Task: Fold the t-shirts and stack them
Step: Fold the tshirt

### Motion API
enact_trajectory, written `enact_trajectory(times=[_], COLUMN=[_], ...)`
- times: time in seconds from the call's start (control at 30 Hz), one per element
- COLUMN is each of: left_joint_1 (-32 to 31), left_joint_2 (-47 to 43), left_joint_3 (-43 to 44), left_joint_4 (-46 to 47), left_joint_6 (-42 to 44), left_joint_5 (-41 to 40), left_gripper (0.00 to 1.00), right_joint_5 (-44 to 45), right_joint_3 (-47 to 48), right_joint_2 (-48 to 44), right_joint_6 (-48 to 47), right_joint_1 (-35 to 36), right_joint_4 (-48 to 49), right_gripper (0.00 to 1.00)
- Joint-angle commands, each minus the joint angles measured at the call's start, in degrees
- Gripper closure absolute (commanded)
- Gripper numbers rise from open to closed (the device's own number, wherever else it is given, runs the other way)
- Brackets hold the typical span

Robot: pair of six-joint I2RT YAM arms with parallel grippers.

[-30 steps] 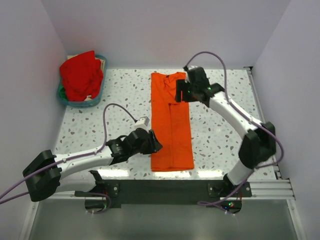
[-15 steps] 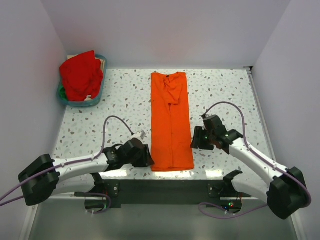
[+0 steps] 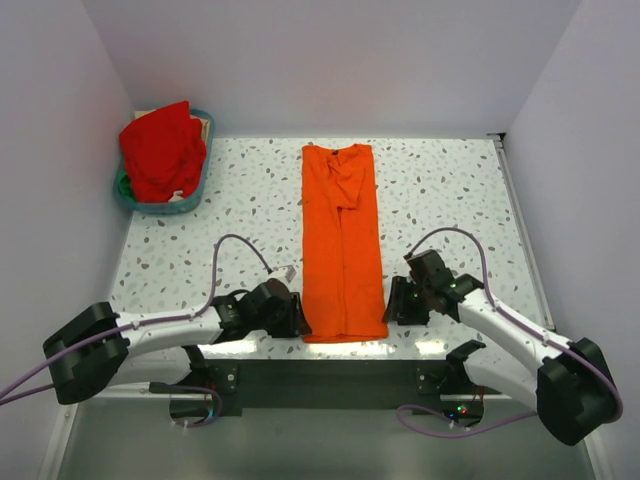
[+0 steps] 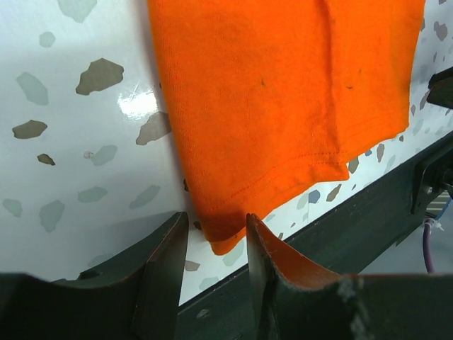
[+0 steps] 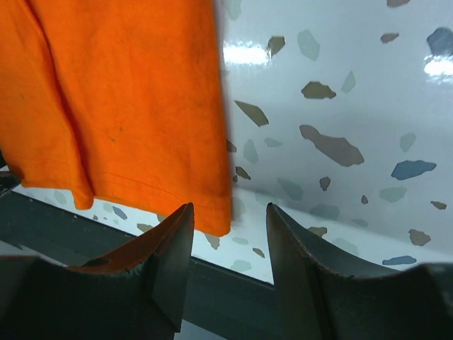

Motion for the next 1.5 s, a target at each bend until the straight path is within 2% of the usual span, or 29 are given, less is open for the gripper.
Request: enact_trajectory(times=[0.0,0.33,0.5,0.6,0.67,0.7,0.73,0.87,1.17,1.37,1.47], left_joint_1=[-0.56,-1.26,-1.43,-1.7,-1.87,-1.96,-2.05,-2.66,-4.69,-4.16,-1.89], left_joint_2=[1.59,2.65,3.35,3.7,3.7,3.61,3.53,1.77,-3.06,-0.44,2.55], left_joint_3=[-1.02,-2.07,-2.78,-3.04,-3.13,-3.3,-3.39,-4.36,-2.25,6.43,10.57], left_joint_4=[-1.75,-0.44,0.71,1.06,1.32,1.32,1.41,1.15,-3.16,-3.77,-5.09], left_joint_6=[-1.09,-1.97,-2.5,-2.5,-2.59,-2.59,-2.5,-3.29,-3.21,-0.75,1.62], left_joint_5=[0.22,0.66,0.92,1.09,1.36,1.45,1.62,2.15,1.8,-1.27,-4.43], left_gripper=[0.57,0.61,0.65,0.69,0.76,0.8,0.87,1.0,1.0,1.0,1.0], right_joint_5=[-3.76,-7.8,-9.04,-8.86,-8.95,-8.86,-8.69,-7.63,-9.21,-7.28,-3.08], right_joint_3=[-2.08,-4.98,-4.72,-4.46,-4.02,-4.19,-4.11,-4.63,-4.55,3.43,9.4], right_joint_2=[-1.54,1.44,5.48,7.06,7.68,7.68,7.16,3.91,-4.53,-2.69,0.03], right_joint_6=[1.35,2.49,3.11,2.93,2.41,2.14,2.06,1.27,1.44,0.74,0.39], right_joint_1=[0.16,0.16,0.6,1.13,1.13,1.22,1.22,1.13,1.22,1.13,1.13], right_joint_4=[-1.77,1.13,5.08,5.7,5.27,5.01,4.48,0.18,-5.89,-3.54,-1.69], right_gripper=[0.51,0.52,0.56,0.64,0.78,0.78,0.85,0.96,1.0,1.0,1.0])
